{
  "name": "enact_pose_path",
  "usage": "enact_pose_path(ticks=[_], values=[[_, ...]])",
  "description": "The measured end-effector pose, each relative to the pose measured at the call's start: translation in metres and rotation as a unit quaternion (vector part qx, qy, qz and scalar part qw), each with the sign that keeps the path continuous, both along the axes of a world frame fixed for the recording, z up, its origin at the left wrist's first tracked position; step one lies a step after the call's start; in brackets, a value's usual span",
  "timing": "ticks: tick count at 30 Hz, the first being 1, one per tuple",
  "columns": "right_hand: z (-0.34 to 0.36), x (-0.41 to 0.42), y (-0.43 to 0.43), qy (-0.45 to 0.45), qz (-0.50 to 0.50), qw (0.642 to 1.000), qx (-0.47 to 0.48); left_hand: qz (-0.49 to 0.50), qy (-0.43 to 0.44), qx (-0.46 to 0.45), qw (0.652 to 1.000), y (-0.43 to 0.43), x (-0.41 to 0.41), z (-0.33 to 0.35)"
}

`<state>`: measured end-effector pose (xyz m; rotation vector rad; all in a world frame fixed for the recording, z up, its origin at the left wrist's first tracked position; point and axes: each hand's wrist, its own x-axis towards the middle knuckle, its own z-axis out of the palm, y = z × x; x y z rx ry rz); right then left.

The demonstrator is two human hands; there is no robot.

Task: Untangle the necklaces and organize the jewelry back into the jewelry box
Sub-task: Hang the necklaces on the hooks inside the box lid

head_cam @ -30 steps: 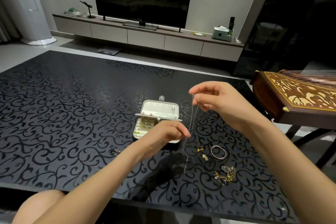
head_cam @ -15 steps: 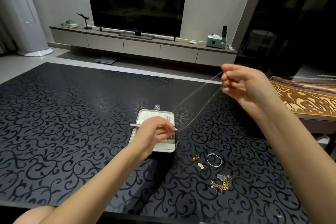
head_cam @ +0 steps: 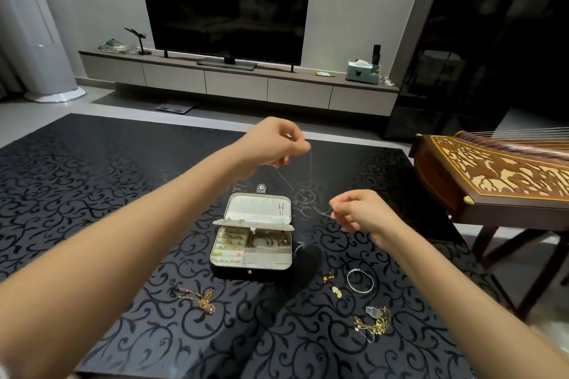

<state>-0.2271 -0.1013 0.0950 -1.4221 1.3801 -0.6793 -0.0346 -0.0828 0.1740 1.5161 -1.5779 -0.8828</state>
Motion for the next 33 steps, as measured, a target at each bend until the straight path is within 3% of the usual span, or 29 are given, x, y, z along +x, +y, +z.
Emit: enact_pose_path(ticks=[5,10,12,17,21,26,30,33], values=[[0.006,0.010,-0.017,0.029,0.002,0.999,-0.035,-0.029,-0.119,-0.031,0.992,-0.023,-0.013,0.015],[0.037,0.031,-0.038,-0.151,0.070,0.985,-0.045,-0.033,-0.173,-0.054,0.983,-0.046,-0.015,0.020],[0.048,0.043,-0.050,-0.182,0.112,0.975,-0.056,-0.029,-0.191,-0.057,0.979,-0.056,-0.011,0.022],[0.055,0.071,-0.080,-0.123,0.172,0.971,-0.108,-0.015,-0.232,-0.078,0.970,-0.077,0.009,0.022],[0.051,0.087,-0.101,-0.057,0.151,0.972,-0.169,-0.008,-0.283,-0.090,0.955,-0.094,0.028,0.020],[0.042,0.101,-0.128,-0.141,0.175,0.972,-0.072,-0.002,-0.227,-0.076,0.971,-0.106,0.046,0.008],[0.032,0.110,-0.137,-0.189,0.143,0.971,-0.032,0.125,-0.208,-0.093,0.966,-0.114,0.067,-0.026],[0.025,0.109,-0.141,-0.204,0.125,0.971,-0.022,0.162,-0.255,-0.013,0.953,-0.115,0.072,-0.079]])
